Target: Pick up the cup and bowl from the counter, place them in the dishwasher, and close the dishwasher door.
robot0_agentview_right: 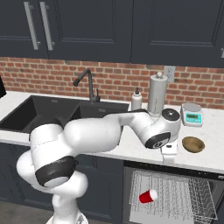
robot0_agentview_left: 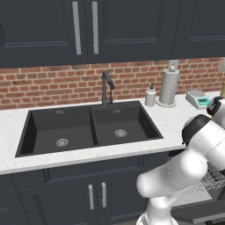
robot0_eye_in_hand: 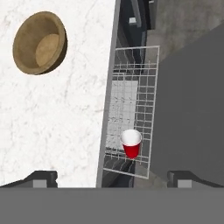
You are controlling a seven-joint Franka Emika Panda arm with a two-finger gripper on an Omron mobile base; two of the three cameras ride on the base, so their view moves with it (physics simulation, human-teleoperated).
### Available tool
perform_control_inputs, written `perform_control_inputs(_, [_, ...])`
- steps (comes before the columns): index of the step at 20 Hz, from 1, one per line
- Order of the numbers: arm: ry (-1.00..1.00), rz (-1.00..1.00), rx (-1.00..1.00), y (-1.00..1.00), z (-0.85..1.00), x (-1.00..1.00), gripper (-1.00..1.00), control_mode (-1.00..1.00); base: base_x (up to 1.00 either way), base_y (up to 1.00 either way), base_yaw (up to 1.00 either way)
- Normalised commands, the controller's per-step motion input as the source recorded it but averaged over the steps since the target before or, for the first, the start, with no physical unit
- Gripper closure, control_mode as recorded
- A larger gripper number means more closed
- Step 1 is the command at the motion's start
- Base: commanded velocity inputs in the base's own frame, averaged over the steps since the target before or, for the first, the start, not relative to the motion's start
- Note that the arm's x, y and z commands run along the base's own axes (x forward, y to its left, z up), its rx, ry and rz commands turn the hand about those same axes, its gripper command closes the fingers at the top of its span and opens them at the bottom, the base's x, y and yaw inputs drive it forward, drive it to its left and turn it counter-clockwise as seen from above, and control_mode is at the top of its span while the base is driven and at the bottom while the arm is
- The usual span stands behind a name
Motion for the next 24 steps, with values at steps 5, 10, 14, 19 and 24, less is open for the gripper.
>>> perform_control_inputs(5, [0.0,0.03,0.07,-0.3,-0.02,0.23,-1.0,-1.0,0.0,0.0,0.0])
perform_control_inputs(10, [0.0,0.02,0.08,-0.32,0.0,0.24,-1.0,-1.0,0.0,0.0,0.0])
perform_control_inputs(14, [0.0,0.02,0.09,-0.38,0.0,0.24,-1.0,-1.0,0.0,0.0,0.0])
perform_control_inputs(19, [0.0,0.04,0.03,-0.22,-0.04,0.11,-1.0,-1.0,0.0,0.0,0.0])
perform_control_inputs(24, [-0.03,0.0,0.0,-0.31,-0.11,0.08,-1.0,-1.0,0.0,0.0,0.0])
